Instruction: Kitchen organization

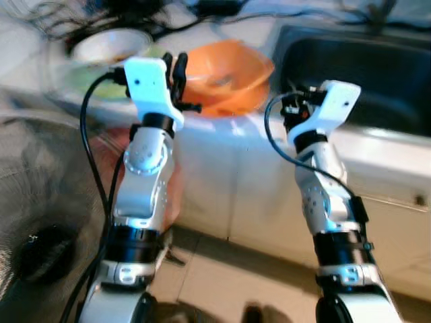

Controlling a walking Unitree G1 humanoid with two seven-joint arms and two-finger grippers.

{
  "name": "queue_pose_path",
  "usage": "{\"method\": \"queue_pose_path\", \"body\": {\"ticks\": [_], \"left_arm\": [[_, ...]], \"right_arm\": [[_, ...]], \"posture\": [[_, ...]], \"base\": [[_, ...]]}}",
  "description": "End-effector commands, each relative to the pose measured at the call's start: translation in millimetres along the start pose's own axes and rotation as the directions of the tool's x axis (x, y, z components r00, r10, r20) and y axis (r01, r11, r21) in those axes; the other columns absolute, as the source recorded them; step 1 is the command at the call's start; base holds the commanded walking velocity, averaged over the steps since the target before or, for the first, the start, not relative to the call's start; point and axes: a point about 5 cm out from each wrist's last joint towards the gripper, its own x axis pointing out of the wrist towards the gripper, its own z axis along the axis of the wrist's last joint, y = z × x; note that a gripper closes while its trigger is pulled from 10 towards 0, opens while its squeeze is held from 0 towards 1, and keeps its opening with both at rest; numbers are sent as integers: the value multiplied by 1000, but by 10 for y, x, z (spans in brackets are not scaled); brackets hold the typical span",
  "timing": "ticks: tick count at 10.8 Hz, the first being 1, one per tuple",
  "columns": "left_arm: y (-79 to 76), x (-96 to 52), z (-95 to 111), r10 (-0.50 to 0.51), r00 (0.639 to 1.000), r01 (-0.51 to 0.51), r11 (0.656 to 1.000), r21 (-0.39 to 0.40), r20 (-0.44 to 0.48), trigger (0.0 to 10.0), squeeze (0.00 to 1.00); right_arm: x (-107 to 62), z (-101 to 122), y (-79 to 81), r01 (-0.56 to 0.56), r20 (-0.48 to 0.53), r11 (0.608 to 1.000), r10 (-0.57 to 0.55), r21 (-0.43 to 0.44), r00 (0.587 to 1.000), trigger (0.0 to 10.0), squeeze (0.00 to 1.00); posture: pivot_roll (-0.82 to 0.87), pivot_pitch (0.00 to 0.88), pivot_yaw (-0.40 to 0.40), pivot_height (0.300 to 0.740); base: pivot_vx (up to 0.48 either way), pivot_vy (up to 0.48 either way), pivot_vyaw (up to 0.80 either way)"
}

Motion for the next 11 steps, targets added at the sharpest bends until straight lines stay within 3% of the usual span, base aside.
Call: {"method": "queue_pose_path", "body": {"ticks": [1,11], "left_arm": [[18,10,62,-4,1000,4,1000,17,28,10000,0],[23,18,101,-3,999,2,1000,6,47,10000,0]], "right_arm": [[1,18,43,-12,7,1000,12,8,1000,10000,0],[14,30,-14,12,7,1000,-12,22,1000,10000,0]], "posture": [[88,187,41,740],[85,188,39,740]], "base": [[0,0,0],[0,0,0]]}}
